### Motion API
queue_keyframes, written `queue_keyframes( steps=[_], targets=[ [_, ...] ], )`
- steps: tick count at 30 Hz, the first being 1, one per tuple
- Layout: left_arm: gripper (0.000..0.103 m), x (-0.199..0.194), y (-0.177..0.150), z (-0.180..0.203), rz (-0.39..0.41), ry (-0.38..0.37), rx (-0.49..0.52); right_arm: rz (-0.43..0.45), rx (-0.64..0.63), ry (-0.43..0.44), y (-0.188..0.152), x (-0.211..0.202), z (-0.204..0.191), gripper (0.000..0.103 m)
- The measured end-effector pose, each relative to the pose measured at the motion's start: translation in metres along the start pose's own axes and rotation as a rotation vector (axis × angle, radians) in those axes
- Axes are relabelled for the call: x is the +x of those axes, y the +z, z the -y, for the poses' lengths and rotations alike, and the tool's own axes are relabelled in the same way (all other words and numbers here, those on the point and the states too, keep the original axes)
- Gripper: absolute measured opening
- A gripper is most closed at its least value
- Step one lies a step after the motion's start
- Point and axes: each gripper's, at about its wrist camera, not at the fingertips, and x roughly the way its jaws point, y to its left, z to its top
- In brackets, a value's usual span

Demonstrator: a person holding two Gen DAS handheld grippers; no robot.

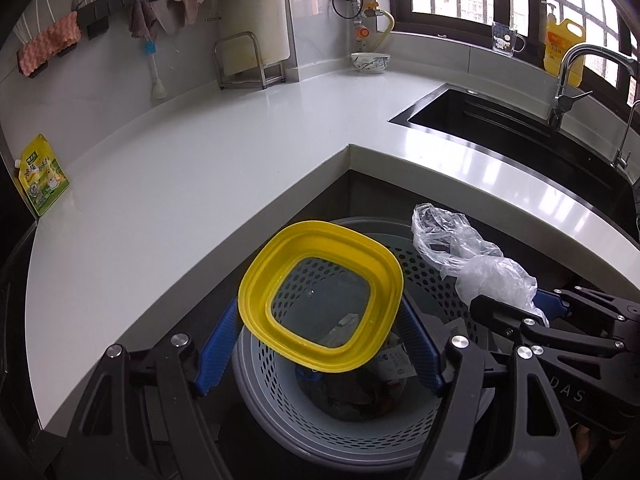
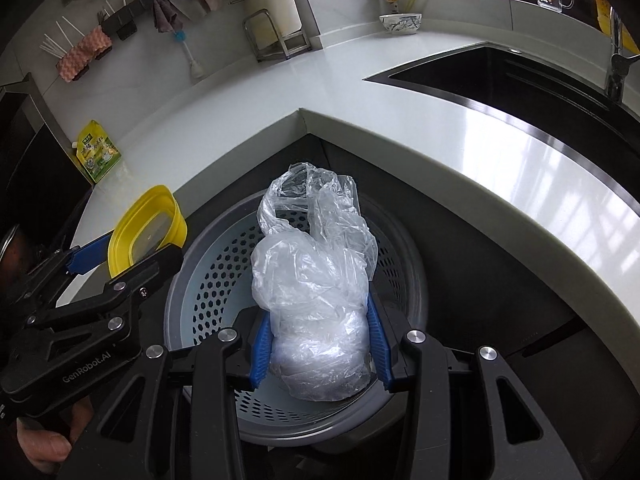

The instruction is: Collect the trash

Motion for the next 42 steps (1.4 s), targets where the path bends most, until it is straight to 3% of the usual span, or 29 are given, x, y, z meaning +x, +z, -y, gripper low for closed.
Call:
queue_keyframes(
  steps=[8, 14, 29, 42],
  targets=[
    [0.077, 0.004, 0.001, -0.010, -0.022, 0.001, -0.039, -0.020, -0.014, 0.009, 0.002, 0.008, -0.008, 0.042],
    [0.086, 0.001, 0.000, -0.018, -0.018, 0.018, -0.065, -0.001, -0.002, -0.001, 0.005, 0.005, -0.005, 0.065],
    [0.087, -0.003, -0.003, -0.023, -0.016, 0.042, -0.082, 0.007, 0.003, -0.029, 0.005, 0.002, -0.003, 0.066],
    [0.095, -0.004, -0.002, -0.027, -0.017, 0.086, -0.096, 0.036, -0.025, -0.089, 0.006, -0.006, -0.010, 0.071]
  ],
)
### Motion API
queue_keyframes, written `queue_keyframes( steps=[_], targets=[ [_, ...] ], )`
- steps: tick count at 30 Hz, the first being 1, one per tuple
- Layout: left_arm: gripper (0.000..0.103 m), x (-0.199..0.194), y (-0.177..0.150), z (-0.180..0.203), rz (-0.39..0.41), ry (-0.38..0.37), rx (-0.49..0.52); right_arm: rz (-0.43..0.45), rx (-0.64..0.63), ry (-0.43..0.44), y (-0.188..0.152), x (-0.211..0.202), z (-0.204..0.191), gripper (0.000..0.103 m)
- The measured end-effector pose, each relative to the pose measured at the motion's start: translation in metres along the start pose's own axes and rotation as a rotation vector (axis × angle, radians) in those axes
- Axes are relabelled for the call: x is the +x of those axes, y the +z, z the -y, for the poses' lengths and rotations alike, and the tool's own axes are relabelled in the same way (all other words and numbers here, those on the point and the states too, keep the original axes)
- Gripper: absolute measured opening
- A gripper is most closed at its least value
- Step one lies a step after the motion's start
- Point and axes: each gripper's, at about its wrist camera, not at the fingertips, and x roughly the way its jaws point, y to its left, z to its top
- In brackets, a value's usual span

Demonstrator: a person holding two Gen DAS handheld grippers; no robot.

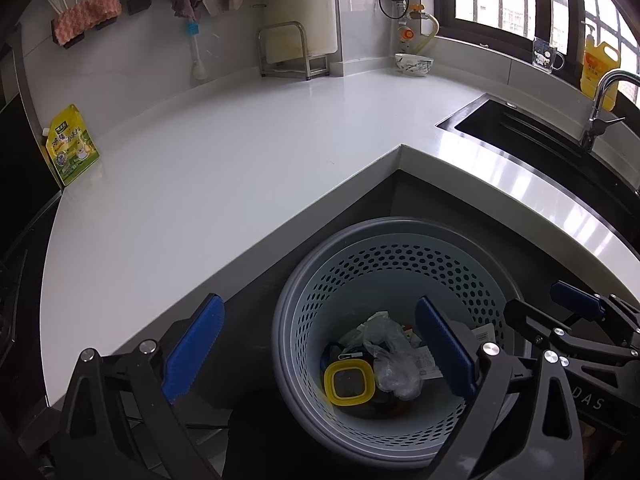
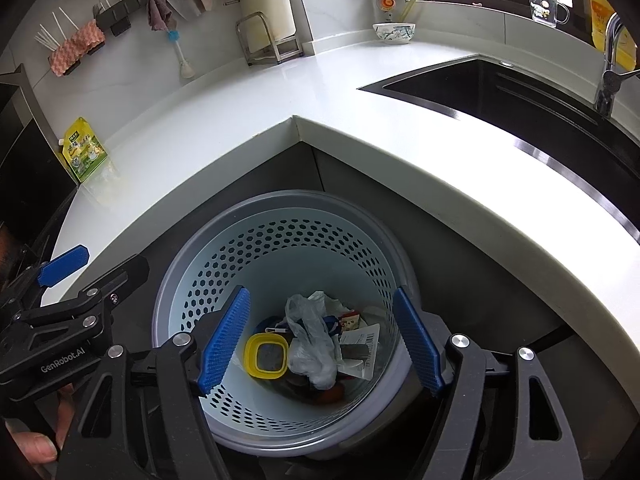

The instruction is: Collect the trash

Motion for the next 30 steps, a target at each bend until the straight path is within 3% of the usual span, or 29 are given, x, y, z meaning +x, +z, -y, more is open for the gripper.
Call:
queue_keyframes(
  steps=[30],
  targets=[
    [0.097, 0.0016, 0.0015, -0.0062, -0.012, 0.036, -0.020, 0.026, -0.036, -0.062, 0.0031, -0.0053, -0.0047, 0.073]
  ],
)
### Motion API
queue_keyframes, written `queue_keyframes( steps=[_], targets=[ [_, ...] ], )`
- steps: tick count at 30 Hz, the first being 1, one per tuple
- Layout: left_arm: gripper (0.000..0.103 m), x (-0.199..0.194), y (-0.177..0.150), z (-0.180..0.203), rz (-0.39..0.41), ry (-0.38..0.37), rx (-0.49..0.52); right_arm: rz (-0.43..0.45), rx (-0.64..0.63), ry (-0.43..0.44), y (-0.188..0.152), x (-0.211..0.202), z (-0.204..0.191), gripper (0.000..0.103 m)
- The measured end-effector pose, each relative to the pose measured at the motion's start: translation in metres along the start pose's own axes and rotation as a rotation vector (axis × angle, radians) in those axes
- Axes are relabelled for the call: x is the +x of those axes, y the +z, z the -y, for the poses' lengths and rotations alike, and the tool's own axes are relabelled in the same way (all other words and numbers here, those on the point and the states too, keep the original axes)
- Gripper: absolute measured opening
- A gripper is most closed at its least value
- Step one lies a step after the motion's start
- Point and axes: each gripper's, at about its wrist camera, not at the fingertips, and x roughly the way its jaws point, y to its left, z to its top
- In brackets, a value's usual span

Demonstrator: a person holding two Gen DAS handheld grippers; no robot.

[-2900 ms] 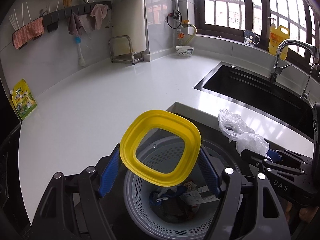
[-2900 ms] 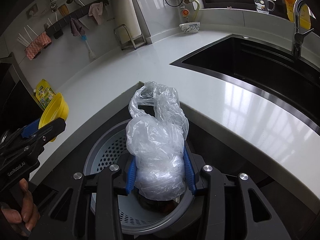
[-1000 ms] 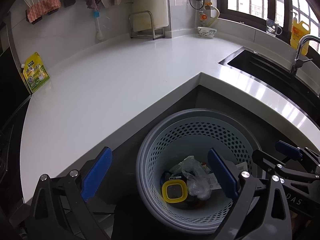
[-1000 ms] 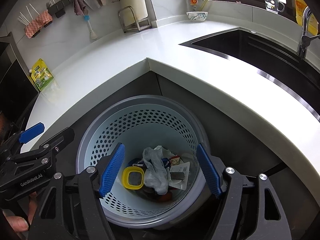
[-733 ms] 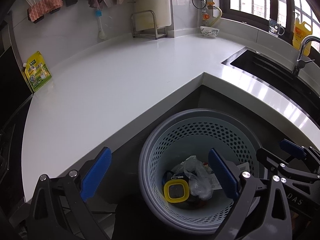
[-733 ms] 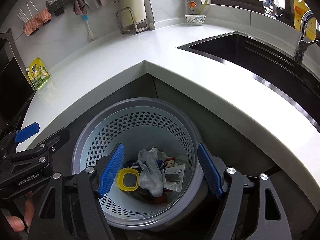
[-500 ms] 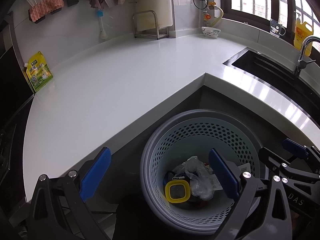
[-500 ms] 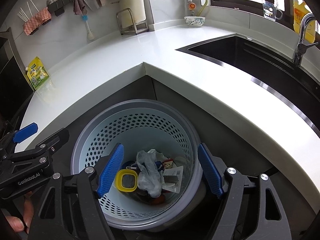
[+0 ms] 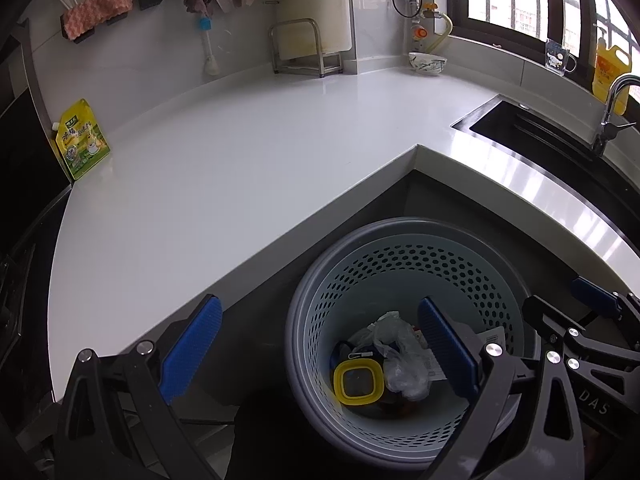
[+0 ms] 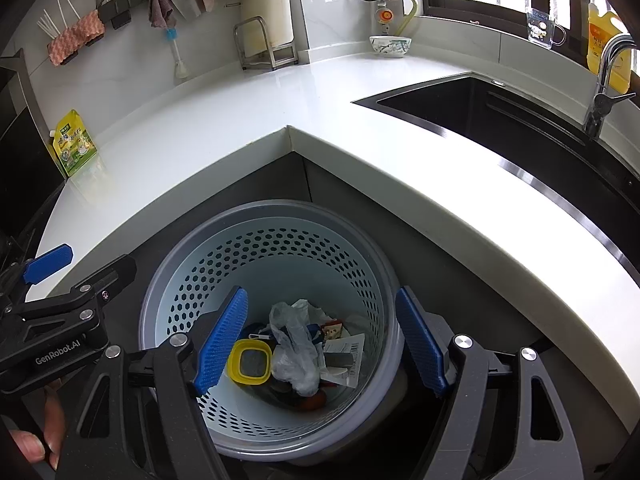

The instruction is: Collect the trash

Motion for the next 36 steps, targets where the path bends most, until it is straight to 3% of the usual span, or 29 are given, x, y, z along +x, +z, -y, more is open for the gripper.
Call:
queue_keyframes(
  steps=[36],
  targets=[
    [0.097, 0.0051, -0.0041, -0.0008, -0.030, -0.003, -0.018, -0.008, 0.001, -0.002, -0.0020, 0.0019, 0.0000, 0.073]
  ],
)
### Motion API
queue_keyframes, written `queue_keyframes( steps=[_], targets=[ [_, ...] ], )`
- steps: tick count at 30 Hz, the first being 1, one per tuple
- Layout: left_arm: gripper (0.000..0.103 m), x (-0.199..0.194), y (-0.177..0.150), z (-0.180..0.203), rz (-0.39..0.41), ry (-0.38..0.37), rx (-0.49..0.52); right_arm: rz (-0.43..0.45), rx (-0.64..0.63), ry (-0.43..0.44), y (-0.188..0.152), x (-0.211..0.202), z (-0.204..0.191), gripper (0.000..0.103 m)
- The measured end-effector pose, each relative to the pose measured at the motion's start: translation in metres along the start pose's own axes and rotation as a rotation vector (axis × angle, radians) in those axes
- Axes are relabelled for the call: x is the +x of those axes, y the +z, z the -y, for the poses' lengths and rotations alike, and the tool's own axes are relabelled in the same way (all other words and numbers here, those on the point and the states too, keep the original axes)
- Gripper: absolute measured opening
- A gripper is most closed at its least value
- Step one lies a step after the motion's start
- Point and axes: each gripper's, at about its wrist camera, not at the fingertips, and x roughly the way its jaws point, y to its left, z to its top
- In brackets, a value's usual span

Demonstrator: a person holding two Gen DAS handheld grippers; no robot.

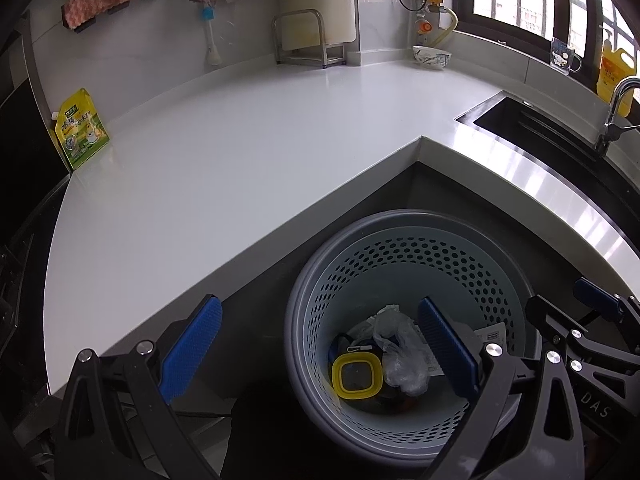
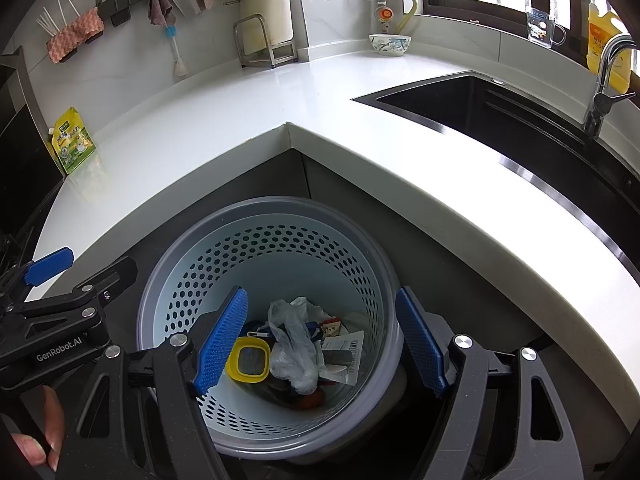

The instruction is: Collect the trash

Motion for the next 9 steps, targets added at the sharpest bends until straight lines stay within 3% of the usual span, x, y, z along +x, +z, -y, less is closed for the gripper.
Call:
queue_keyframes(
  steps=[9],
  targets=[
    [0.097, 0.0015, -0.0006, -0.0015, -0.015, 0.001, -0.007, 0.000, 0.001, 0.000, 0.0000, 0.0006, -0.0002, 0.073]
  ],
)
